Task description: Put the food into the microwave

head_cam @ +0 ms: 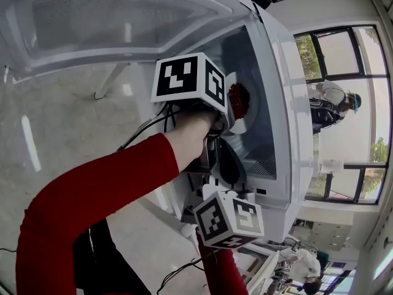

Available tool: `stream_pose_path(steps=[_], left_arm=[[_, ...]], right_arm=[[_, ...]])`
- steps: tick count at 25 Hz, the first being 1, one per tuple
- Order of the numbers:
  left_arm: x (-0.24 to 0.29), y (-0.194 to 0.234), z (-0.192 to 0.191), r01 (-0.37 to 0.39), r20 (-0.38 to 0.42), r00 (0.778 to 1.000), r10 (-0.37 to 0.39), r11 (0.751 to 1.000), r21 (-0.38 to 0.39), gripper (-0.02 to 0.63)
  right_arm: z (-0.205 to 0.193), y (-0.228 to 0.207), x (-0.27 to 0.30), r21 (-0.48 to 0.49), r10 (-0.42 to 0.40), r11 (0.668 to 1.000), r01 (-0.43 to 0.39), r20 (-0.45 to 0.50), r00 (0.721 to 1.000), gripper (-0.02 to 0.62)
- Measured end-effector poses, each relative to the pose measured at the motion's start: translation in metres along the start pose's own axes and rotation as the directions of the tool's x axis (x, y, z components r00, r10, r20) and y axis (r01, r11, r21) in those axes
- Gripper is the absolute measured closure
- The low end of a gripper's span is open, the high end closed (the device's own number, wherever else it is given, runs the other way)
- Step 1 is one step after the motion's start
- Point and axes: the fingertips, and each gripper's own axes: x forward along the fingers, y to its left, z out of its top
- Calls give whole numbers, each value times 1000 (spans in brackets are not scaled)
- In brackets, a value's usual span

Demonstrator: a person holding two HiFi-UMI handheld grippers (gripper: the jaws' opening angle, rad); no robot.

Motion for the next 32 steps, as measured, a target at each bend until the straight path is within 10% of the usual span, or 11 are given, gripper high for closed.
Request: stream_pose_path(steps=[17, 32], left_arm=[[15, 15, 7, -121, -72, 990, 123, 992, 22, 586], [24, 14, 7, -206, -155, 958, 240, 956, 208, 586]], right_arm=[[0, -11, 7, 66, -35, 997, 37, -39, 999, 581], [-1, -12, 11, 71, -27, 997, 32, -71, 997, 583]])
